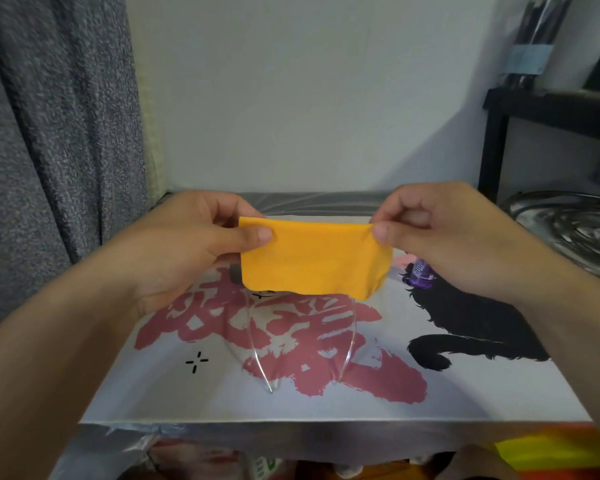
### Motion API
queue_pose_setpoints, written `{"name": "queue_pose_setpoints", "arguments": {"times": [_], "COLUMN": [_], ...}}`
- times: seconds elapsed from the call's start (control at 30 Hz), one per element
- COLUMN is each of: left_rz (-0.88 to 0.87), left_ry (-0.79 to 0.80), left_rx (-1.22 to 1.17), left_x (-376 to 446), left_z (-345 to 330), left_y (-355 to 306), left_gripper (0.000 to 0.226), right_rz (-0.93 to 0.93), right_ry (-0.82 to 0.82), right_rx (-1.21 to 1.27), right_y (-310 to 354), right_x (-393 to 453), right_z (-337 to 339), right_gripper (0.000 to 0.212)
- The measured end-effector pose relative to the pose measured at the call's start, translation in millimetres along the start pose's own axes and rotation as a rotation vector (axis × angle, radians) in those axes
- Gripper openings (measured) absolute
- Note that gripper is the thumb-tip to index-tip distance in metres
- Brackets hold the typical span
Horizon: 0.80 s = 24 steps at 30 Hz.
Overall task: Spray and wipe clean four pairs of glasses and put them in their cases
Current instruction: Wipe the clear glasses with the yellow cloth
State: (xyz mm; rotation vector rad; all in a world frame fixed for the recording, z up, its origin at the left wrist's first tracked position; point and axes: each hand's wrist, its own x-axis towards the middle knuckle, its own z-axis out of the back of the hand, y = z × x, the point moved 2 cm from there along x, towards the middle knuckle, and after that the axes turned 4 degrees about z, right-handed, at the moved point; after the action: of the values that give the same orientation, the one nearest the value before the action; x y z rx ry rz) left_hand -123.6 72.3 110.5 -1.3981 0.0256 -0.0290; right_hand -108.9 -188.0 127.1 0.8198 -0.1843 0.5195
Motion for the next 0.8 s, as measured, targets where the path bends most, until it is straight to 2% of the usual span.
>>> {"name": "queue_pose_setpoints", "arguments": {"times": [0.17, 0.23, 0.3, 0.43, 0.53, 0.6, 0.67, 0.73, 0.8], "left_rz": [0.010, 0.025, 0.039, 0.072, 0.084, 0.103, 0.137, 0.176, 0.192], "left_ry": [0.098, 0.132, 0.135, 0.092, 0.060, 0.028, 0.027, 0.071, 0.149], "left_rx": [-0.109, -0.127, -0.132, -0.166, -0.128, -0.125, -0.176, -0.231, -0.241], "left_x": [-5, -6, -6, -5, -3, 0, 1, 0, -2], "left_z": [-7, -11, -12, -12, -14, -13, -11, -9, -5], "left_y": [-5, -6, -6, -6, -3, 0, 1, 2, 4], "left_gripper": [0.012, 0.012, 0.016, 0.017, 0.009, 0.014, 0.016, 0.014, 0.034], "right_rz": [-0.149, -0.215, -0.272, -0.355, -0.449, -0.507, -0.494, -0.473, -0.418], "right_ry": [0.001, -0.022, -0.055, -0.080, -0.006, 0.121, 0.226, 0.191, 0.123], "right_rx": [0.763, 0.917, 0.875, 0.763, 0.887, 0.988, 0.997, 0.957, 0.894], "right_y": [-2, -7, -11, -16, -16, -14, -14, -16, -18], "right_x": [4, 4, 3, 2, 2, 0, -2, -2, -2], "right_z": [-15, -28, -34, -38, -40, -40, -40, -39, -37], "right_gripper": [0.025, 0.024, 0.025, 0.042, 0.039, 0.037, 0.032, 0.040, 0.054]}}
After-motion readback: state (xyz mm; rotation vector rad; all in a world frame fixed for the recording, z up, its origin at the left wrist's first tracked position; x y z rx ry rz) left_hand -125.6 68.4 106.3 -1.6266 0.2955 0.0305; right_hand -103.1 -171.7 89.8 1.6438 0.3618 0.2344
